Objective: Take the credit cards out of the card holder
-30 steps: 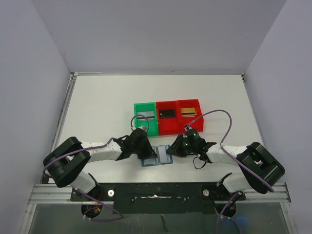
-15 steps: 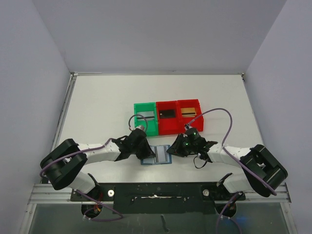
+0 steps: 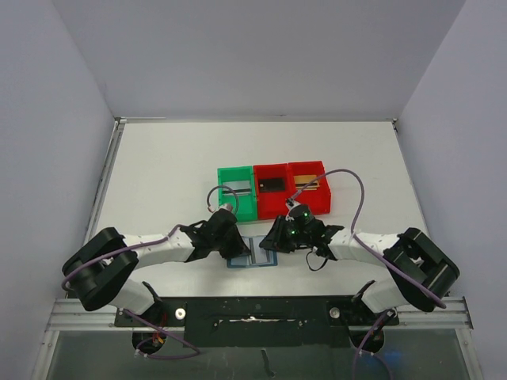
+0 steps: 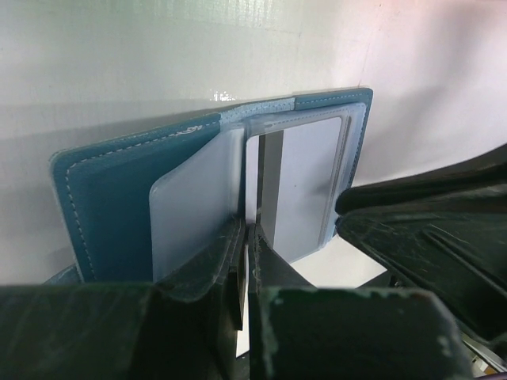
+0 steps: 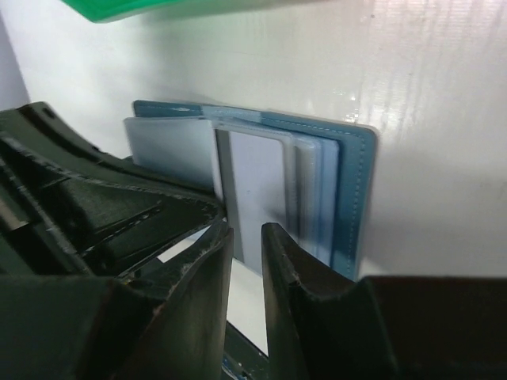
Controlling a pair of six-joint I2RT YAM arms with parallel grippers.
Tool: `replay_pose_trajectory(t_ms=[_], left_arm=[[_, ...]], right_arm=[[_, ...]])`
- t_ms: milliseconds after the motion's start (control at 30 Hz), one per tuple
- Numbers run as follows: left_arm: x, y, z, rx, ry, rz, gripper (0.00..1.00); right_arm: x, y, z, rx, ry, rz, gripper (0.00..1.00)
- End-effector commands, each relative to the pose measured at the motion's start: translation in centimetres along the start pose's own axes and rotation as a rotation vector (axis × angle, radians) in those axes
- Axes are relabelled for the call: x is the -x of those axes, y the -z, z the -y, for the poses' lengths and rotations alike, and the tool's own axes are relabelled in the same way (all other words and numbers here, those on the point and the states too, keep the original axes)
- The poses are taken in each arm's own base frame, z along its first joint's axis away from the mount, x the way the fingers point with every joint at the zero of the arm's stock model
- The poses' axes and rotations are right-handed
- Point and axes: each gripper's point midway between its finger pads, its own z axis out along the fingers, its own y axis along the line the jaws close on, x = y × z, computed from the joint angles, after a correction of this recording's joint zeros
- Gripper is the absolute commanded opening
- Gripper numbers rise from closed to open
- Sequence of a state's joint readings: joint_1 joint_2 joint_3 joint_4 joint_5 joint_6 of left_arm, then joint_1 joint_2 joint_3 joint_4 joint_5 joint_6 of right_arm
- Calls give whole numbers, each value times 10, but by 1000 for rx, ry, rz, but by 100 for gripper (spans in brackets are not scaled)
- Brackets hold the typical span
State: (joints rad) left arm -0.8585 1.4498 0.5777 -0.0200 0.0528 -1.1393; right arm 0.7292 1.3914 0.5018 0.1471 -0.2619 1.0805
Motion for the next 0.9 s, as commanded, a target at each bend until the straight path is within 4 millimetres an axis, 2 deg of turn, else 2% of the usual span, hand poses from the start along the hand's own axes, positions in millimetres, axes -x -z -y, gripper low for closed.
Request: replay_pose_trajectory(t_ms=[0,133,400,633,867], left_arm=[[3,5,-6,20,-30,25,0],[3,8,-8,25,-31,32,0],[6,15,-7,21,-43,43,0],[5,14,-9,33,-43,39,0],[7,15,-7,27,-45,47,0]], right_arm=[[5,-8,4,-48,-7,19,23],[-1,-7,28,-161,-25,-1,22],[-2,-9,35,-194,-20,-10,21],[8,-7,19,-183,48,12,23],[20,3,-16,-131,136,57,25]])
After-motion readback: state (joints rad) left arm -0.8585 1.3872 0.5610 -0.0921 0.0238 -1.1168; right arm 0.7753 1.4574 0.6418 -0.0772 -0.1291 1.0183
